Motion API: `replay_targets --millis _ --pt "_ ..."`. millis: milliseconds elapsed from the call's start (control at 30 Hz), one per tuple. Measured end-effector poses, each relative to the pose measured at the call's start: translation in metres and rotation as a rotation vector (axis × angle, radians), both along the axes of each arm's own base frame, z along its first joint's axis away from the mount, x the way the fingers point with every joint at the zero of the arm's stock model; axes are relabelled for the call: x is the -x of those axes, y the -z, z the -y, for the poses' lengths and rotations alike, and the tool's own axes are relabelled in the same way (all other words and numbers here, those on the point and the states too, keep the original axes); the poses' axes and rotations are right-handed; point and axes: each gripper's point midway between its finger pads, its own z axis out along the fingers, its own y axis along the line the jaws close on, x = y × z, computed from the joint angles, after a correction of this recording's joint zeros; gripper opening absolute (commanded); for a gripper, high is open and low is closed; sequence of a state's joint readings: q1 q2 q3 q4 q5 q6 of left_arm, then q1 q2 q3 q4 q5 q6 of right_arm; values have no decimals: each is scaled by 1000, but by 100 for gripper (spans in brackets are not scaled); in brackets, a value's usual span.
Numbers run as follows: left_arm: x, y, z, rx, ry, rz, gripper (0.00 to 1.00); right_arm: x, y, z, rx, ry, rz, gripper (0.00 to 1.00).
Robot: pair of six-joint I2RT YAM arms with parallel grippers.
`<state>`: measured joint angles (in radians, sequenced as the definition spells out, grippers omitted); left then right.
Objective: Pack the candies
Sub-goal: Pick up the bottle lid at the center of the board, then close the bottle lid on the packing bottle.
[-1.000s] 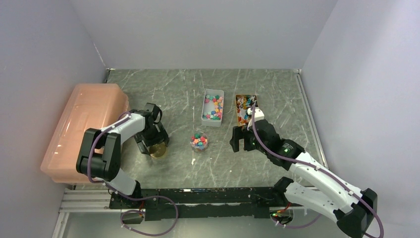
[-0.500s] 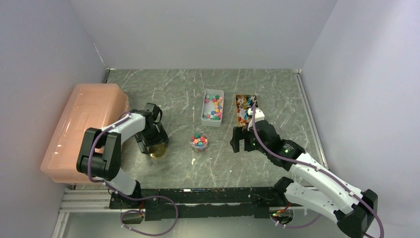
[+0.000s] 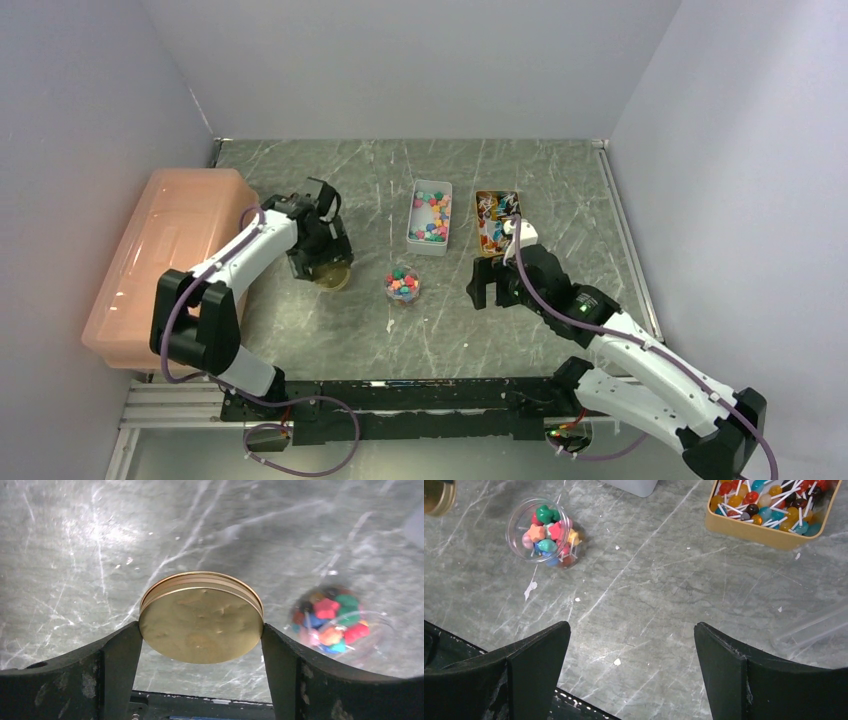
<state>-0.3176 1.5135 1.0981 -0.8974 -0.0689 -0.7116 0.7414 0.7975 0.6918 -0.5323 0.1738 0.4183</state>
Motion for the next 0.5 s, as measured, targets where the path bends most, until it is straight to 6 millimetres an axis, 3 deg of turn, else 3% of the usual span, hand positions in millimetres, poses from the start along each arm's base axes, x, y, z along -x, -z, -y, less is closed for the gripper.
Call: replay_targets --millis 300,500 --pt "-19 -64 51 22 156 115 70 6 -2 5 -6 4 4 100" --pt "-22 -77 91 28 274 119 71 10 2 8 -7 20 -26 100"
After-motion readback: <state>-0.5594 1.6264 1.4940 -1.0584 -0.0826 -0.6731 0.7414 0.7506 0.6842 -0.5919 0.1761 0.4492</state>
